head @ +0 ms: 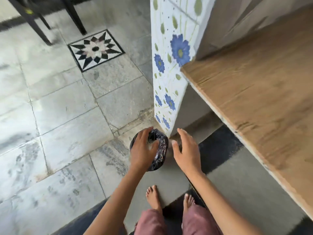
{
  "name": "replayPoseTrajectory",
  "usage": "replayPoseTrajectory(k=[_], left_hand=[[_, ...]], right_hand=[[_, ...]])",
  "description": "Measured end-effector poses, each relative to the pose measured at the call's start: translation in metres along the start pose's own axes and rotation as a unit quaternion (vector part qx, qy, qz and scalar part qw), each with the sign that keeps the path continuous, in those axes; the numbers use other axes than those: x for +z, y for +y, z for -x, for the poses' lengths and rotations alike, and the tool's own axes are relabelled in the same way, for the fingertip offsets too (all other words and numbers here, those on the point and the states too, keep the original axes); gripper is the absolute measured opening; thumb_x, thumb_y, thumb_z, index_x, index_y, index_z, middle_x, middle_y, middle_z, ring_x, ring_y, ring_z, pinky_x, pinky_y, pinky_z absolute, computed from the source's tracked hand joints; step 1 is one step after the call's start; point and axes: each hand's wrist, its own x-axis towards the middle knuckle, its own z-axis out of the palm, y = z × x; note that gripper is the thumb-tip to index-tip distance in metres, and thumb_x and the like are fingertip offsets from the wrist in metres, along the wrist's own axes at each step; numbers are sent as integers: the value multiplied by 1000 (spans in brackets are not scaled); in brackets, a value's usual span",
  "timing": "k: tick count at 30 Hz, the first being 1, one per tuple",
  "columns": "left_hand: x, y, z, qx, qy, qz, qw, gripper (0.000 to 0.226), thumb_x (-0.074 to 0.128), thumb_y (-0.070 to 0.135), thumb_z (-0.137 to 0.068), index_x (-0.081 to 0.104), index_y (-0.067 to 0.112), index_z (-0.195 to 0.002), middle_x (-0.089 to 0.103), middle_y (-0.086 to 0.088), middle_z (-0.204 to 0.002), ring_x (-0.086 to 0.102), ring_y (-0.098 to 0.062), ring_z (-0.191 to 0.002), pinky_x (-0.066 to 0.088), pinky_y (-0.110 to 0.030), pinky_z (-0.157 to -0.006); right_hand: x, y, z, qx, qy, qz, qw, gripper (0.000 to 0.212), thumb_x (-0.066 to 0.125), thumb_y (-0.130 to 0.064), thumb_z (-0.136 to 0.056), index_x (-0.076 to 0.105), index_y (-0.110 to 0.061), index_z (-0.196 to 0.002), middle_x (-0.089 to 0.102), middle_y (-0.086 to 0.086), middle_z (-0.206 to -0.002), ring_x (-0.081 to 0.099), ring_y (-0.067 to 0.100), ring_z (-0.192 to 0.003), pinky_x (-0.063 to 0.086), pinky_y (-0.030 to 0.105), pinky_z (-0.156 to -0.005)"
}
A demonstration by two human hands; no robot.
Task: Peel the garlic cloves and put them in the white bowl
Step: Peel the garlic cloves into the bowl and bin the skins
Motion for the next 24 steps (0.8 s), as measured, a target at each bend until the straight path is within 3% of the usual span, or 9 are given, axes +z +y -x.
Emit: replayPoseTrajectory(k=[5, 7, 10, 14, 19, 24], left_hand=[[-18, 105, 74, 135, 11, 14, 991, 39, 62, 20, -88, 55, 22, -126, 55, 5, -127, 54, -7, -101, 30, -11, -77], [-7, 143, 100, 188, -5, 8, 982, 38, 58, 28, -87, 56, 21, -124, 55, 5, -127, 58, -8, -97, 36, -16, -80], [23, 196, 133, 256, -32, 3, 966, 42, 54, 33, -85, 57, 18, -124, 57, 1, -126, 57, -18, -110, 44, -30, -91], [77, 264, 173, 336, -61, -7, 940, 34, 62, 27, -89, 59, 20, -123, 55, 4, -129, 56, -16, -111, 39, -23, -85], [147, 328, 189, 375, -120, -79, 916, 31, 59, 22, -91, 61, 20, -121, 58, 1, -128, 61, -21, -102, 46, -28, -79], [207, 367, 170, 382, -181, -137, 896, 40, 52, 5, -85, 62, 17, -122, 57, -2, -130, 58, -23, -112, 45, -30, -92]], right_hand=[[-127, -26, 76, -44, 152, -43, 986, 51, 43, -37, -91, 54, -6, -130, 58, 6, -131, 53, 17, -120, 40, 23, -98], [-172, -13, 107, -54, 203, -27, 977, 50, 44, -37, -92, 54, -6, -130, 58, 7, -131, 54, 19, -120, 43, 29, -99], [-230, 22, 151, -32, 264, 14, 964, 49, 44, -36, -91, 57, -6, -127, 62, 8, -125, 59, 24, -113, 49, 36, -92], [-294, 85, 214, 22, 340, 78, 937, 45, 46, -32, -89, 62, -3, -119, 66, 13, -113, 63, 31, -101, 53, 39, -83], [-336, 149, 281, 121, 371, 174, 904, 47, 43, -32, -88, 63, 0, -116, 66, 18, -110, 63, 36, -100, 52, 44, -81], [-340, 175, 314, 259, 330, 257, 871, 61, 34, -41, -87, 59, 1, -124, 56, 24, -129, 54, 41, -117, 44, 54, -96]])
